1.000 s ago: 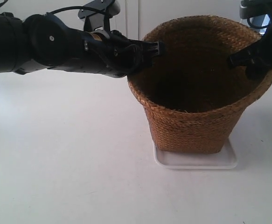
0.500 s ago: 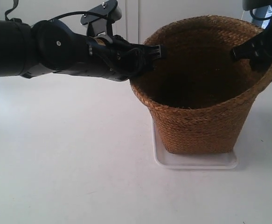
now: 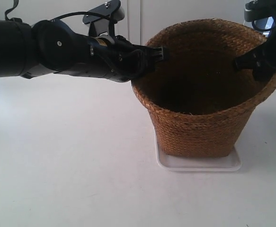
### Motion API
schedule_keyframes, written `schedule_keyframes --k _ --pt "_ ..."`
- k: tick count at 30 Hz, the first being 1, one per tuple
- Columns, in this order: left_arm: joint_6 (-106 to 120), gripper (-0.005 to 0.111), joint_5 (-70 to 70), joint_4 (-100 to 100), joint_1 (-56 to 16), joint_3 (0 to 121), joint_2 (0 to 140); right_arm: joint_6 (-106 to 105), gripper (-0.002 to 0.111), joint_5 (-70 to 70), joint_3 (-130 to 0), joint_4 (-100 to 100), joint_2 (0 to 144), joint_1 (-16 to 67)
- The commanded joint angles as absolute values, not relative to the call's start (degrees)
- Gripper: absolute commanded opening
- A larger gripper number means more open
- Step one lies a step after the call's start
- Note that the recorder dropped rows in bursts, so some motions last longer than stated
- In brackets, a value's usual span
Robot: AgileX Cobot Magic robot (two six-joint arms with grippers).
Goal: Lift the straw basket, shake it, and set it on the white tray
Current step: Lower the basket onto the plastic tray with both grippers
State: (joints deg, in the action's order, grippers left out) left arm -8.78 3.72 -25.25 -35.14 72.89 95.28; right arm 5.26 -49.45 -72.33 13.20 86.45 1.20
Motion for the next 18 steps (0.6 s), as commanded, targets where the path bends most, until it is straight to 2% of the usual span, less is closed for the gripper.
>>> schedule_keyframes --k 1,7,9,12,15,18 --pt "-7.45 0.0 3.09 -24.57 -35.48 73.38 94.71 5.19 0.0 -48.62 -71.94 15.49 86.56 0.51" --pt "-7.45 0.0 3.01 -24.57 -35.48 73.38 94.71 5.19 0.001 -47.92 -71.94 15.49 86.56 0.51" --pt "-7.45 0.0 3.01 -24.57 -35.48 73.38 94.71 5.19 0.007 -47.83 -71.94 15.49 86.56 0.51" --pt "-6.1 0.002 3.02 -24.57 -35.48 73.38 94.71 5.19 0.022 -47.53 -71.94 15.49 86.56 0.51" --pt "-3.67 0.018 3.02 -24.57 -35.48 73.38 94.71 5.19 0.038 -47.26 -71.94 15.49 86.56 0.51" --pt "-3.67 0.039 3.13 -24.57 -35.48 73.38 94.71 5.19 0.046 -47.13 -71.94 15.49 86.56 0.51"
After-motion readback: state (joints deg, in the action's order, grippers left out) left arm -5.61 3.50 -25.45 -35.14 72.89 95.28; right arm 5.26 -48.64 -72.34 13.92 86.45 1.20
